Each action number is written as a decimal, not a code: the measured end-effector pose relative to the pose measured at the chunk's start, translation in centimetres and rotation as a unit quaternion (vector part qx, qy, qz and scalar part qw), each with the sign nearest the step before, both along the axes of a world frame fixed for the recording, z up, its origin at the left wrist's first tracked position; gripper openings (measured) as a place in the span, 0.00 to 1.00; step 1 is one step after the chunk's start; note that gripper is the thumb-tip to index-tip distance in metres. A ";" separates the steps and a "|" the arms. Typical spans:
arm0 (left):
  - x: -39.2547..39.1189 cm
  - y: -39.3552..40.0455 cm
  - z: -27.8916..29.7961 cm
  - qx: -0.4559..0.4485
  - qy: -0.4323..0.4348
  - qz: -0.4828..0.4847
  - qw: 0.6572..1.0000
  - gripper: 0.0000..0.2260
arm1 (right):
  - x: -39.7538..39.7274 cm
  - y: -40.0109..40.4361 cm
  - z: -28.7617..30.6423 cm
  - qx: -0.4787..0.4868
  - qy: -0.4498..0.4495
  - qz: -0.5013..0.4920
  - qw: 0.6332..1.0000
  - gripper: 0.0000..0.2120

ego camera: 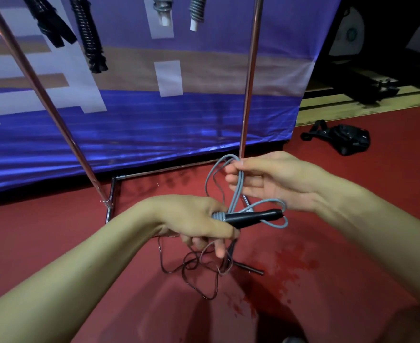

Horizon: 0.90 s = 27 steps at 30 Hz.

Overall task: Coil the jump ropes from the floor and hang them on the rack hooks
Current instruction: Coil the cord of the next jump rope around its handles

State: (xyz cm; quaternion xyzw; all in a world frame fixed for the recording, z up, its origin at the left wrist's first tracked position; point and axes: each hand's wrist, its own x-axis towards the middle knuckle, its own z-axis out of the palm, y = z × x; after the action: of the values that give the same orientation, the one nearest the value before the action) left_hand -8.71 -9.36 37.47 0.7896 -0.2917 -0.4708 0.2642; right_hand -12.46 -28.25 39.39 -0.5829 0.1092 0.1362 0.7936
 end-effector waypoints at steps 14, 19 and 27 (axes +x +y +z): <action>4.0 1.0 -3.4 -0.149 -0.075 0.303 0.938 0.21 | 0.5 0.6 -0.1 0.119 -0.073 -0.137 0.981 0.07; 4.3 2.0 -2.4 -0.280 0.040 0.314 0.906 0.24 | 0.2 0.5 -1.2 0.098 -0.068 -0.124 0.985 0.08; 5.0 2.4 -2.0 -0.273 -0.019 0.448 0.851 0.24 | -0.8 0.5 -2.6 0.032 -0.067 -0.044 0.996 0.13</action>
State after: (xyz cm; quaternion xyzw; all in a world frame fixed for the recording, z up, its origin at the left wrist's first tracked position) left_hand -3.67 -6.99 35.48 0.7393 -0.0287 -0.1878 0.6460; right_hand -13.24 -27.79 36.74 -0.5599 0.0775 0.0650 0.8224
